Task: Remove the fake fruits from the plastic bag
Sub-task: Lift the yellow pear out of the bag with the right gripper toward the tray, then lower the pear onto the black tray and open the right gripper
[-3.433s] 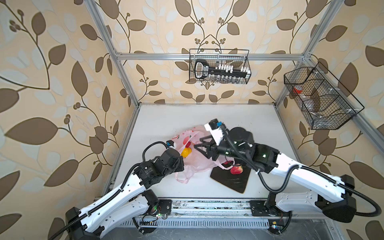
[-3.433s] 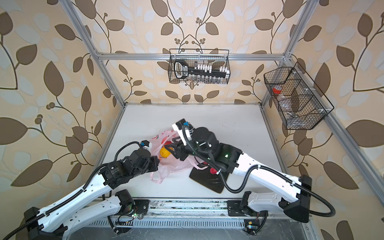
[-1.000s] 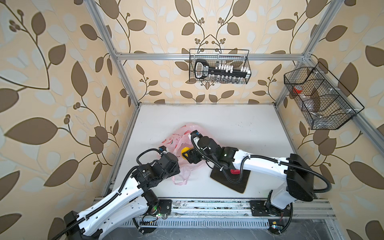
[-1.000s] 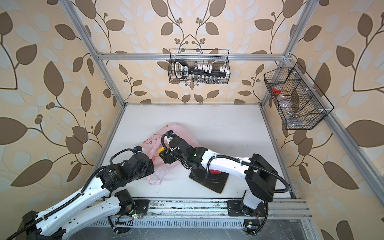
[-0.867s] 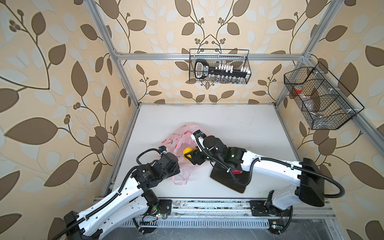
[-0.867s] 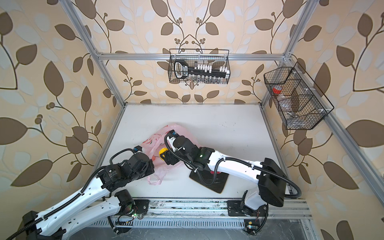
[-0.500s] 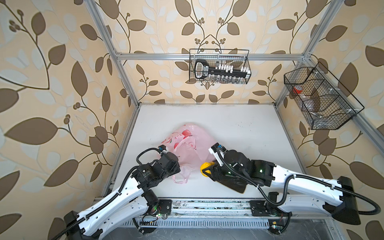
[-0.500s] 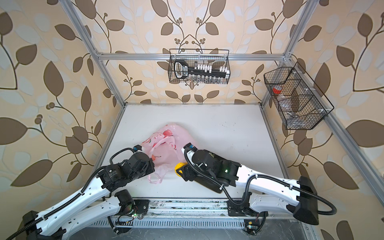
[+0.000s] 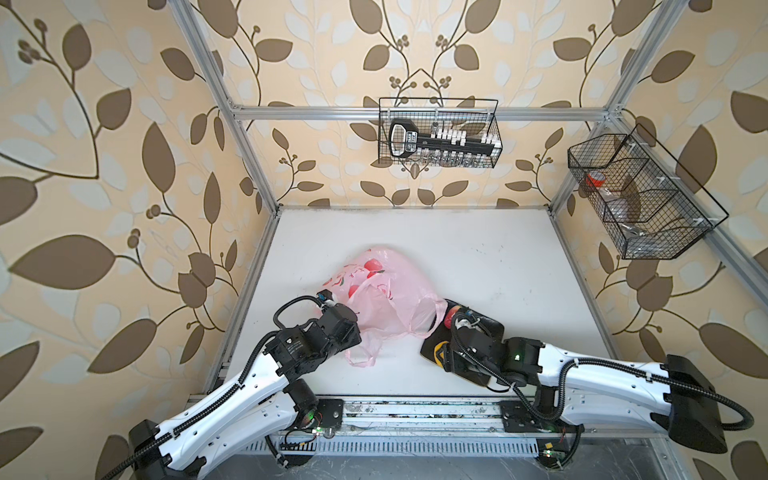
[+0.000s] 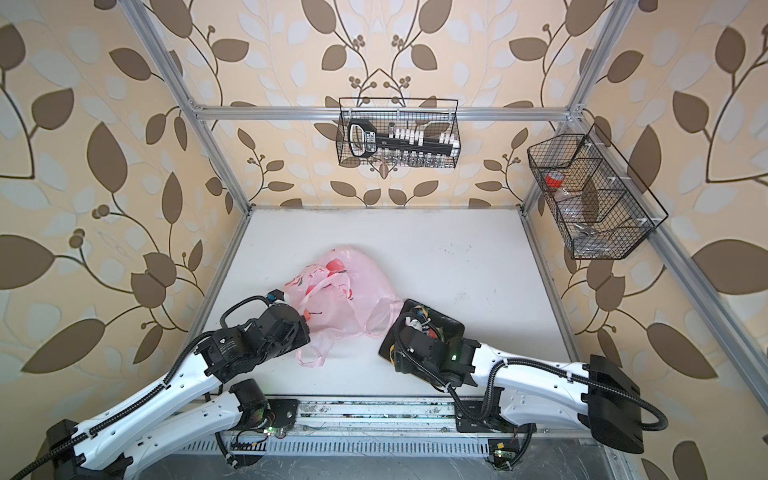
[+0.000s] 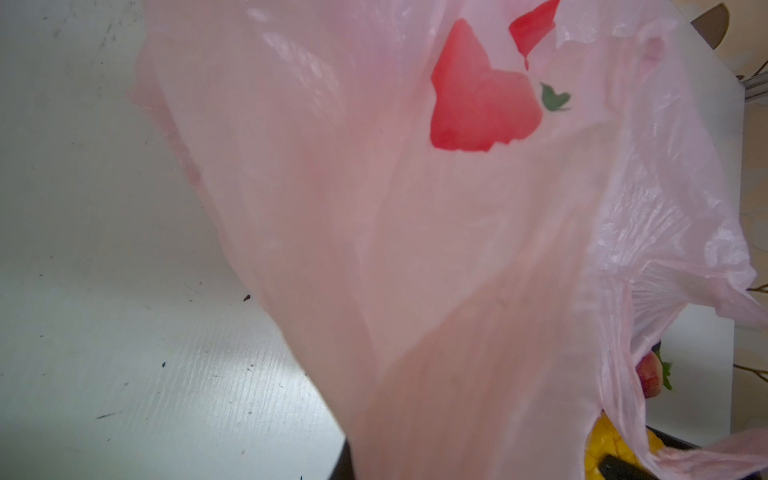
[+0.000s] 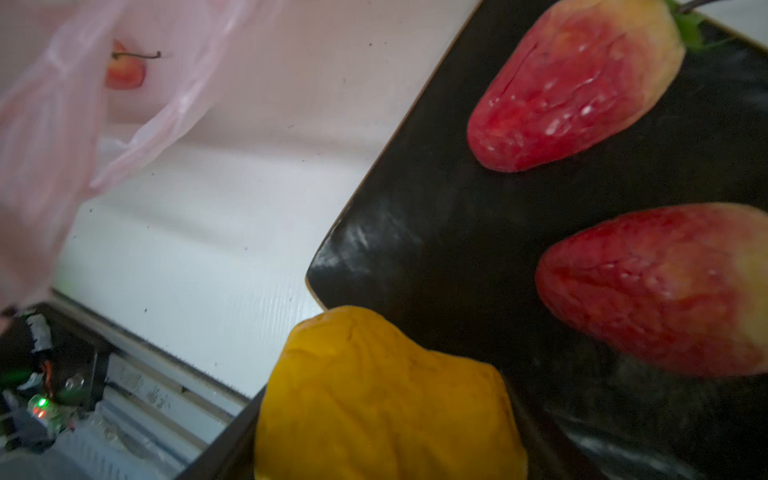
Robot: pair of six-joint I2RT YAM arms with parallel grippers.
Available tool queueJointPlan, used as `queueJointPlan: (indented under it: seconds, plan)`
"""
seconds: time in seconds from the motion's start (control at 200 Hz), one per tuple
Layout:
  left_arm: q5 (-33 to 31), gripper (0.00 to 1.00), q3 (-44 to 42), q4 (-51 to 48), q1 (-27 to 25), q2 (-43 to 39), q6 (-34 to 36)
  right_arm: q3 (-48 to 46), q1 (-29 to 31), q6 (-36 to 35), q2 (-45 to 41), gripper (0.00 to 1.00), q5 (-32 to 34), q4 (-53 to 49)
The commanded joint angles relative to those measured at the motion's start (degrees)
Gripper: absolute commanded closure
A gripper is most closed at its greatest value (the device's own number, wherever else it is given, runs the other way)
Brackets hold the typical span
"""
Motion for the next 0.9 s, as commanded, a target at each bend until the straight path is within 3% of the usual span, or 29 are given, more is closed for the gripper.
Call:
queueJointPlan:
  seconds: [0.0, 0.09, 0.32, 0.47, 0.69, 0.895]
  plan:
    - [-1.87, 1.0, 0.19, 0.15, 0.7, 0.21, -0.38, -1.37, -1.62, 3.72, 2.74, 0.42, 3.33, 3.23]
    - [-1.78, 1.0, 0.29, -0.03, 0.7, 0.23, -0.29, -1.6, -2.78, 4.06, 4.89, 0.37, 3.21, 4.2]
    - [-1.95, 1.0, 0.3, -0.2, 0.7, 0.14, -0.17, -1.39, -3.31, 3.59, 4.9, 0.12, 3.72, 2.76]
    - [-2.04, 1.0, 0.3, -0.03, 0.7, 0.04, -0.38, 0.25, -5.41, 1.44, 0.59, 0.05, 3.71, -1.08]
    - [-2.3, 1.0, 0.65, 0.15, 0.68, -0.03, -0.29, 6.98, -7.08, -7.39, -8.37, 0.03, 3.44, -7.67]
    - [-2.13, 1.0, 0.65, 0.41, 0.69, -0.21, -0.29, 15.88, -7.03, -18.09, -13.4, 0.15, 0.67, -2.23]
